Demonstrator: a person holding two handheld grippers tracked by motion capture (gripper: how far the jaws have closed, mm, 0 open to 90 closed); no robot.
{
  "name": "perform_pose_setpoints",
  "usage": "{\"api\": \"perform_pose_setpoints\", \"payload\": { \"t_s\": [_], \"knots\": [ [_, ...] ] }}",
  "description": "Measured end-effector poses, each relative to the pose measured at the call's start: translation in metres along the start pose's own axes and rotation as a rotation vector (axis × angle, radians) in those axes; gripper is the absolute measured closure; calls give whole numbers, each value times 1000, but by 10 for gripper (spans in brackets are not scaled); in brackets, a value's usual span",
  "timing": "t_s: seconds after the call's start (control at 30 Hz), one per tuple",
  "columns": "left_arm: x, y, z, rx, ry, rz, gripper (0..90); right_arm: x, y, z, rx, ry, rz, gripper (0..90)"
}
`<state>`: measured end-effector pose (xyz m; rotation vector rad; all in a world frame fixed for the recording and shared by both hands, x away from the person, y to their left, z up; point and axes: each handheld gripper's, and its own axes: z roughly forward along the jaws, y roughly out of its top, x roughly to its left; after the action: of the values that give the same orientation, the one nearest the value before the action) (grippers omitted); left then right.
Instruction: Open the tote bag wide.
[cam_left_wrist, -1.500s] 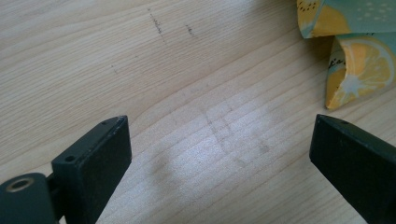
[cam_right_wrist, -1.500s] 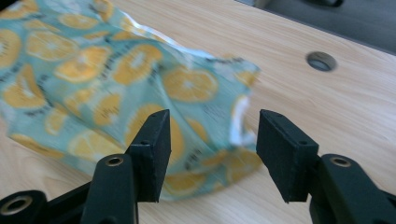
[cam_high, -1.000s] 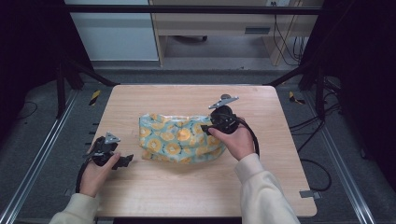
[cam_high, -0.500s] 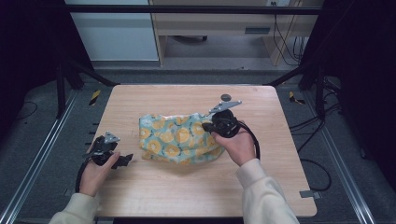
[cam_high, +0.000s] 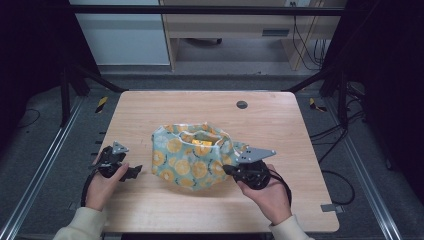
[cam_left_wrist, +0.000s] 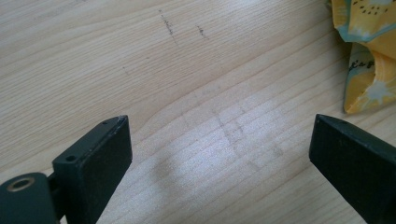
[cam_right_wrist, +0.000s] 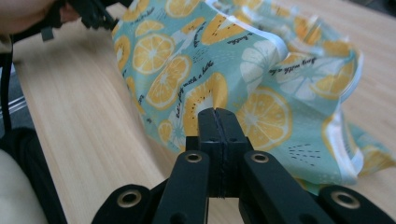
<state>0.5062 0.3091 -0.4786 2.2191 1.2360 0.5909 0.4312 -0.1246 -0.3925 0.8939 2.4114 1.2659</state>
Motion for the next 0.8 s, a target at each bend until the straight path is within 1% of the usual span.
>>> {"api": "perform_pose_setpoints", "payload": {
  "t_s": [0.03, 0.1, 0.13, 0.17, 0.23, 0.27, 0.3, 0.4, 0.43, 0.47, 0.53, 0.6, 0.63, 0.67, 0.7, 0.73, 0.8],
  "knots": [
    [0, 0, 0, 0, 0, -2, 58, 0, -6, 4, 17, 3, 4, 900],
    [0, 0, 0, 1, 0, -2, 58, -2, -7, 5, 19, 1, 8, 900],
    [0, 0, 0, 1, 2, -2, 58, -5, -9, 8, 24, 0, 24, 900],
    [0, -1, 0, 0, 2, -2, 58, -5, -9, 8, 24, 0, 24, 900],
    [1, -1, 0, -2, 1, -6, 58, -5, -13, 14, 54, 6, 29, 900],
    [1, -1, 0, -2, 1, -6, 58, -5, -13, 14, 54, 6, 29, 900],
    [1, -1, 0, 2, 0, -2, 58, -3, -17, 19, 77, 13, 27, 900],
    [0, -1, 0, 4, -3, 0, 58, -2, -18, 21, 80, 10, 24, 898],
    [0, -1, 0, 1, -3, -4, 58, -3, -17, 21, 78, 8, 27, 883],
    [-1, -1, 0, 1, -4, -4, 58, -4, -16, 20, 76, 6, 34, 850],
    [-1, -1, 0, 2, -3, -3, 58, -7, -14, 20, 80, 1, 37, 756],
    [0, -1, 1, 6, -3, -2, 58, -9, -11, 18, 85, -16, 42, 663],
    [1, -1, 1, 7, -2, -1, 58, -11, -6, 14, 73, -27, 49, 610],
    [1, -1, 1, 7, -2, -1, 58, -11, -6, 14, 73, -27, 49, 610],
    [1, -1, 1, 8, -1, 0, 58, -13, -1, 9, 67, -40, 53, 569],
    [0, -1, 1, 10, -2, 1, 58, -13, -1, 9, 67, -40, 53, 569],
    [0, -1, 2, 8, -5, 0, 58, -17, 10, 2, 58, -58, 47, 529]
  ]
}}
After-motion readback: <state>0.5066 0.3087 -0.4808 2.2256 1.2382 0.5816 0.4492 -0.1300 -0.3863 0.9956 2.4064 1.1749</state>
